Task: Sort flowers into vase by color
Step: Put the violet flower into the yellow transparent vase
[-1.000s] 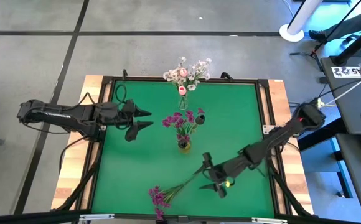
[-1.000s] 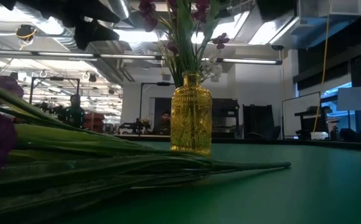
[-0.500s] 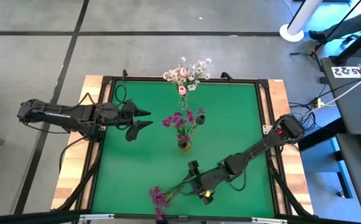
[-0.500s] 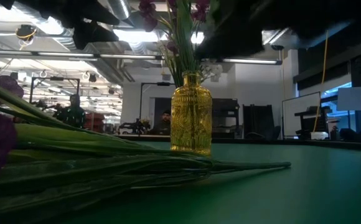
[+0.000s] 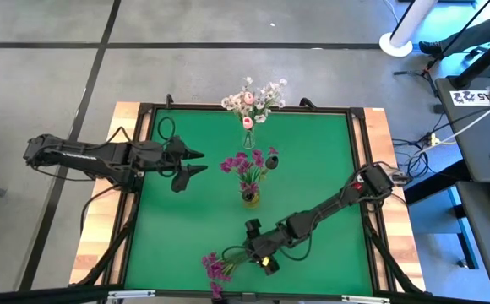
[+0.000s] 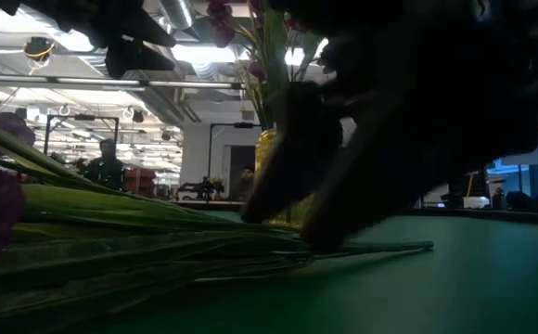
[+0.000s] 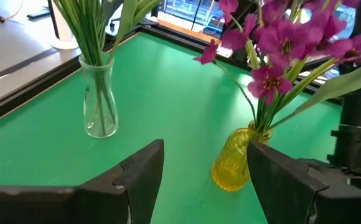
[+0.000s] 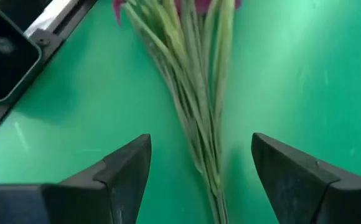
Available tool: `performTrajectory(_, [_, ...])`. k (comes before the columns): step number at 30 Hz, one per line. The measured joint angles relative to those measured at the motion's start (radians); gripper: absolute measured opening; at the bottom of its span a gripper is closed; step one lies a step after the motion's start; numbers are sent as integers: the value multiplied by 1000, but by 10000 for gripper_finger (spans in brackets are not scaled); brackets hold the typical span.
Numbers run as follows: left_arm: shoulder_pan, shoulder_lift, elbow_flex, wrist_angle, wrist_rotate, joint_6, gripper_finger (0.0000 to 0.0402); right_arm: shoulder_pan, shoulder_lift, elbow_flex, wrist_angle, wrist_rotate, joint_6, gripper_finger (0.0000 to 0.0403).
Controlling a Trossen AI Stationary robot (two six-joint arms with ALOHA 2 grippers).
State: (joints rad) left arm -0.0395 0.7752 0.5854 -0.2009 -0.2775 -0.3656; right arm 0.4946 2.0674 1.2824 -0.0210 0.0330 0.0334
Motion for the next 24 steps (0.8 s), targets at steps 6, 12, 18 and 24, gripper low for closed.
performTrajectory(6, [0, 16, 0, 3, 0, -2, 224, -5, 17, 0, -15, 18, 37, 275])
performTrajectory(12, [0, 33, 0, -1, 0, -17, 224, -11, 41, 1, -4, 7, 41, 275])
performTrajectory(18, [0, 49, 0, 3, 0, -18, 224, -12, 43, 1, 0, -25, 39, 230])
performTrajectory(24, [0, 50, 0, 2, 0, -18, 224, -13, 44, 1, 4, -46, 37, 132])
